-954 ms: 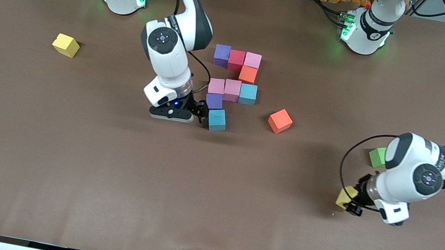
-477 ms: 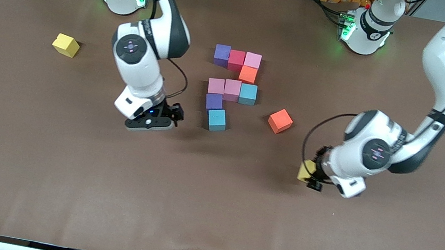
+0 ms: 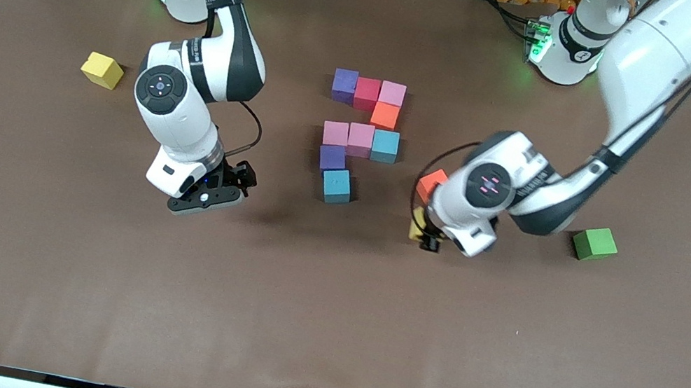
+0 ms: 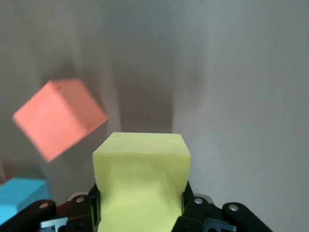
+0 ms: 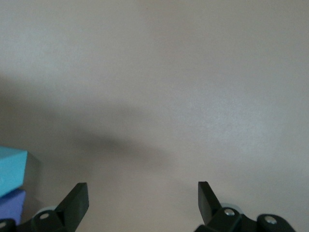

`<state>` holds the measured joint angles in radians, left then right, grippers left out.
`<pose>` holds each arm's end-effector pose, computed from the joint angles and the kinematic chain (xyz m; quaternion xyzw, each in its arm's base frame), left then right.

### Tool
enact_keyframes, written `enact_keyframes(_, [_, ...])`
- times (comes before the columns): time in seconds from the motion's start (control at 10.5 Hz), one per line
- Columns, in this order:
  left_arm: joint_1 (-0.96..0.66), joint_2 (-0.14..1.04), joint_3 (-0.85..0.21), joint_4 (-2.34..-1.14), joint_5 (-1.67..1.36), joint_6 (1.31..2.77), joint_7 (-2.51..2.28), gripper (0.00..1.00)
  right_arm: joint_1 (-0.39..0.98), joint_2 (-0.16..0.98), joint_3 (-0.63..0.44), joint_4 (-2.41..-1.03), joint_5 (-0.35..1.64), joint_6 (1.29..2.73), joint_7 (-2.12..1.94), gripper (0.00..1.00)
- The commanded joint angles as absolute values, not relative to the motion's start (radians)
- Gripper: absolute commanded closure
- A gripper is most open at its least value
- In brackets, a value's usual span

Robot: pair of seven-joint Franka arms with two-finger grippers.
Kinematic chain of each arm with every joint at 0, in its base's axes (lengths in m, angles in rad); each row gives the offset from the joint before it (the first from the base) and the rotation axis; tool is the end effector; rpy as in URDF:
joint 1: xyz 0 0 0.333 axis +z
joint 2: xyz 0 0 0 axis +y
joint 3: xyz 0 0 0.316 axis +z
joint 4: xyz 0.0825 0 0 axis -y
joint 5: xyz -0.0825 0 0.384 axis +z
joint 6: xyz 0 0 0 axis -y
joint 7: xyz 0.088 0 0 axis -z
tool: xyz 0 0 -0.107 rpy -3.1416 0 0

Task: Form number 2 with 11 blocks
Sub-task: 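Carry the yellow cube toward the figure while the right gripper withdraws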

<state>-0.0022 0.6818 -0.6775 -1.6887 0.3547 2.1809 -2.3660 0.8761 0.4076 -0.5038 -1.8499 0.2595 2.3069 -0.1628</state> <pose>0.5602 -0.3685 0.2671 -0.7017 -0.7098 0.0614 0.0066 0.5891 0.2610 0.3374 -0.9770 -0.2059 -0.0541 0.0109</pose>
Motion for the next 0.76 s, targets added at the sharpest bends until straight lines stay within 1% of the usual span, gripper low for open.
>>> enact_keyframes(0.0, [-0.066, 0.666, -0.672, -1.700, 0.370, 2.168, -2.453, 1.00, 0.862, 0.353, -0.551, -1.850, 0.241, 2.264, -0.251, 0.00])
enact_keyframes(0.1, [-0.092, 0.673, -0.670, -1.695, 0.367, 2.175, -2.467, 1.00, 0.851, 0.333, -0.555, -1.841, 0.239, 2.232, -0.253, 0.00])
enact_keyframes(0.19, [-0.104, 0.683, -0.670, -1.694, 0.371, 2.186, -2.489, 1.00, 0.788, 0.322, -0.537, -1.798, 0.241, 2.165, -0.273, 0.00])
enact_keyframes(0.38, [-0.141, 0.699, -0.669, -1.694, 0.371, 2.224, -2.522, 1.00, 0.674, 0.318, -0.456, -1.694, 0.232, 2.015, -0.331, 0.00])
enact_keyframes(0.48, [-0.161, 0.712, -0.666, -1.694, 0.377, 2.239, -2.529, 1.00, 0.587, 0.316, -0.377, -1.646, 0.188, 1.969, -0.330, 0.00])
enact_keyframes(0.57, [-0.191, 0.724, -0.661, -1.692, 0.377, 2.250, -2.530, 1.00, 0.486, 0.314, -0.256, -1.628, 0.114, 1.957, -0.324, 0.00])
enact_keyframes(0.67, [-0.207, 0.729, -0.644, -1.690, 0.377, 2.258, -2.530, 1.00, 0.398, 0.305, -0.167, -1.629, 0.094, 1.957, -0.313, 0.00])
